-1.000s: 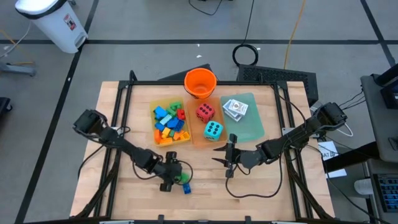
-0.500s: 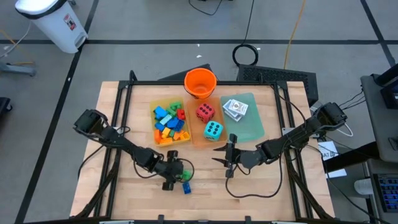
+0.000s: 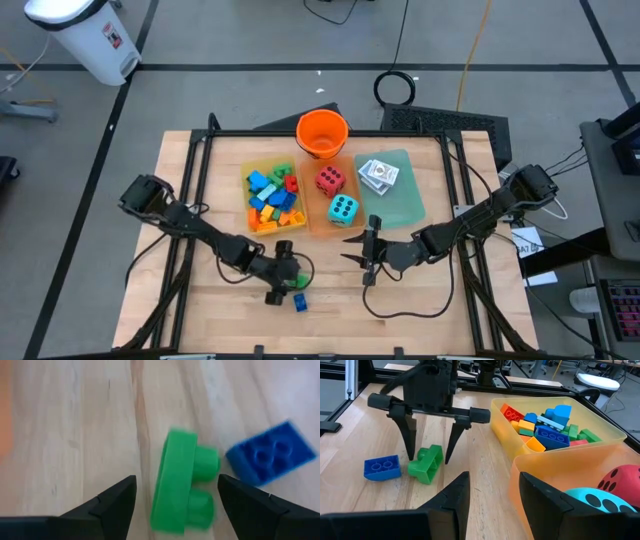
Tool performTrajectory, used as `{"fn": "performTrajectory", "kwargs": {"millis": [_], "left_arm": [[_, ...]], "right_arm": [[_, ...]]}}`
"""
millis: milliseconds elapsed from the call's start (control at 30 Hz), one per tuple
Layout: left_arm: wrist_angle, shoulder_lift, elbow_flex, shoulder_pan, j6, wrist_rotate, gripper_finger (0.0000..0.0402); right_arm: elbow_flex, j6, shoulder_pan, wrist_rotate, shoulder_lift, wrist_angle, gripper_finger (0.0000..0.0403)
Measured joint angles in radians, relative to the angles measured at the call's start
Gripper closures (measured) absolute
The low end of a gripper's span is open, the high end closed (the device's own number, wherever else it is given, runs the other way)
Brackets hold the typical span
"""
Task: Pick & Place Toys
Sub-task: Put the green game piece into the yellow bin
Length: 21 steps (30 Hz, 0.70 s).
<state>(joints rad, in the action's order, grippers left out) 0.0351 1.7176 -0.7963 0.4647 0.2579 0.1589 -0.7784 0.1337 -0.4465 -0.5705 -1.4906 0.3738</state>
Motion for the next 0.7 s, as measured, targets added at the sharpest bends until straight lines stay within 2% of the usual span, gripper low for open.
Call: {"fn": "performTrajectory", "kwargs": {"millis": [300, 500, 700], "left_arm": [[0.033, 0.0, 0.0, -0.013, -0.067, -0.001, 0.0136], [0.014, 0.015, 0.001, -0.013, -0.073, -0.005, 0.0165], [0.078, 0.069, 0.0, -0.018, -0.073, -0.021, 0.02]], "right_arm": [[0.0, 0.0, 0.0, 0.0, 0.0, 0.003, 0.0264], [0.0, 0.0, 0.0, 0.0, 0.0, 0.003, 0.0264], [0.0, 0.003, 0.0, 0.0, 0.0, -0.004, 0.0264]]}}
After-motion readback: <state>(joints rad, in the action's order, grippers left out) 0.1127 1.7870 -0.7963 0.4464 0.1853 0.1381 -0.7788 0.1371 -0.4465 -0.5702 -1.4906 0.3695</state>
